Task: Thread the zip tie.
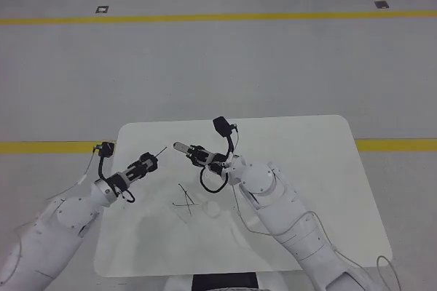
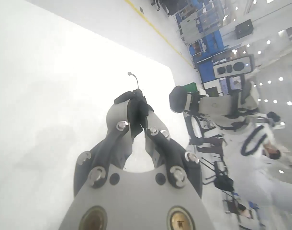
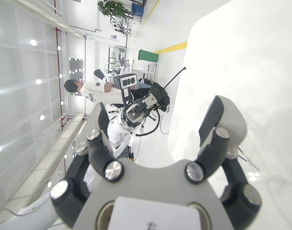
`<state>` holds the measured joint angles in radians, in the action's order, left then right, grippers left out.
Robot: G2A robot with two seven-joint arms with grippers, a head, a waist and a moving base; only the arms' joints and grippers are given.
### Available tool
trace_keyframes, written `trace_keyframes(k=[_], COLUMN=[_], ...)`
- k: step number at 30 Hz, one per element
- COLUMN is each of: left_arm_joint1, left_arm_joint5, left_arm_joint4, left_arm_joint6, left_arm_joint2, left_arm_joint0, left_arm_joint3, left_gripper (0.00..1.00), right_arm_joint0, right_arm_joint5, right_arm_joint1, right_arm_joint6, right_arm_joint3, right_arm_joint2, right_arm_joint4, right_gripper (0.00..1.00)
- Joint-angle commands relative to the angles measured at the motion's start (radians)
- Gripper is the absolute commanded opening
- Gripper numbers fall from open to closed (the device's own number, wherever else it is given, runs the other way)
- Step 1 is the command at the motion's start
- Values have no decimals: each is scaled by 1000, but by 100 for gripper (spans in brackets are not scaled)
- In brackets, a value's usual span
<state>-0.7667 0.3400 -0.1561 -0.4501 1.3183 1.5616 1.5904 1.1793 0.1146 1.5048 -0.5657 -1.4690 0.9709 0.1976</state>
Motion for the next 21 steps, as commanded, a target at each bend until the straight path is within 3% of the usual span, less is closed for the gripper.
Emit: trace_keyframes(k=[1,4,8,17,19,21], left_arm_joint1=[1,-10,-40,-44,-47,-50], left_arm_joint5=[0,0,0,-8,-18,-48], left_arm_joint4=[-122,-241,-320,-327,-364,-474], left_arm_joint6=[-145,-310,-488,-489,-476,-533], left_arm_joint2=[60,122,159,160,159,156], left_arm_joint0=[9,14,4,2,-3,-5], left_arm_joint3=[-19,-56,-94,-95,-106,-123], left_gripper=[0,0,0,0,0,0], right_arm_joint0=[0,0,0,0,0,15], right_arm_joint5=[0,0,0,0,0,-41], right_arm_joint1=[0,0,0,0,0,0], right_arm_joint6=[0,0,0,0,0,-13], right_arm_joint3=[0,0,0,0,0,0], right_arm_joint2=[0,0,0,0,0,2], right_arm_joint4=[0,0,0,0,0,-43], right_gripper=[100,100,100,100,100,100])
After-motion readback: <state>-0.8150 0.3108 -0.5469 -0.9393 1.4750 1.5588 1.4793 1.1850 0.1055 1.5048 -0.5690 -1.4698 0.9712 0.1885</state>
